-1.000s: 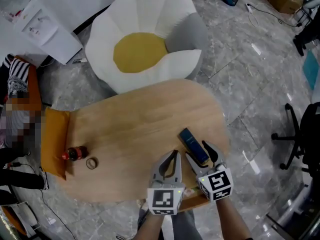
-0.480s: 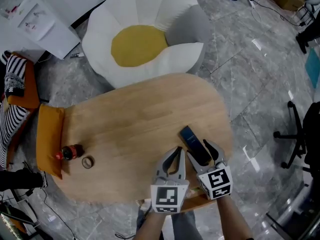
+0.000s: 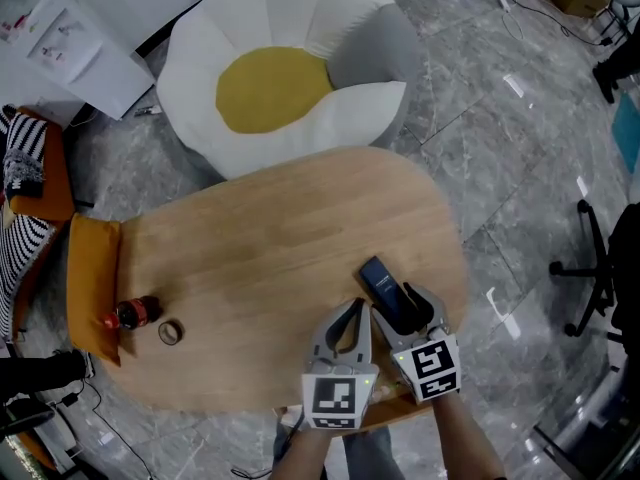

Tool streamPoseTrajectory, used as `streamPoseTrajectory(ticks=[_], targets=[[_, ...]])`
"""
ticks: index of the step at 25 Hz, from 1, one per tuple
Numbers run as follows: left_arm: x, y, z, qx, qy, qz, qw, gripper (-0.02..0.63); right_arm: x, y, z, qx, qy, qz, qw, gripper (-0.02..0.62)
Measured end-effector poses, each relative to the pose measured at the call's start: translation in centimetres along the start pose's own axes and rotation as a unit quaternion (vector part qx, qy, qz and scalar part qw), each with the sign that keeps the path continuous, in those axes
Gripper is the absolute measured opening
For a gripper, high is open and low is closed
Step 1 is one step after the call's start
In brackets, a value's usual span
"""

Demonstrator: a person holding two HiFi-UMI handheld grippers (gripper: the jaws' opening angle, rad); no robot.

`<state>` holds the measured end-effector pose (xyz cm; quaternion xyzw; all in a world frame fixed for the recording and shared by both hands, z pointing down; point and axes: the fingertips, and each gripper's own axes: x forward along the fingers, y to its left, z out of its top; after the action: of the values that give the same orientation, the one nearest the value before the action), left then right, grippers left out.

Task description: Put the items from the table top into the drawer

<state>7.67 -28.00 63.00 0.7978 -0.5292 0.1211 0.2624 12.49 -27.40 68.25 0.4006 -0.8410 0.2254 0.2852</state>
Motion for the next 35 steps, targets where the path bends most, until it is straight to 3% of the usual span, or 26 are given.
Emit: streamPoseTrajectory(ticks=[9,13,16,19,35], targets=[[0.5,0.3,-0.9,-0.005,0.008,0.003,1.0,0.012,0.3,-0.7,-0.6,-0.004,0.019,0.001,1.0,0.268],[0.6,0.4,-0.6,-0.007,0.008,0.005,0.9999,0.012,0.9,-0.6,-1.7,-0.01,0.05,0.002,0.999,0.268],[0.6,0.4,-0.4,-0.007,0.008,0.007,0.9999,0.012,1.2,-0.8,-2.3,-0.014,0.063,-0.004,0.998,0.235],[0.6,0.6,-0.4,-0.006,0.009,0.009,0.9999,0.012,1.3,-0.8,-2.5,-0.023,0.067,-0.009,0.997,0.206],[-1.0,0.8,-0.2,-0.004,0.015,0.013,0.9998,0.012,0.6,-0.6,-1.8,-0.024,0.073,-0.005,0.997,0.19]])
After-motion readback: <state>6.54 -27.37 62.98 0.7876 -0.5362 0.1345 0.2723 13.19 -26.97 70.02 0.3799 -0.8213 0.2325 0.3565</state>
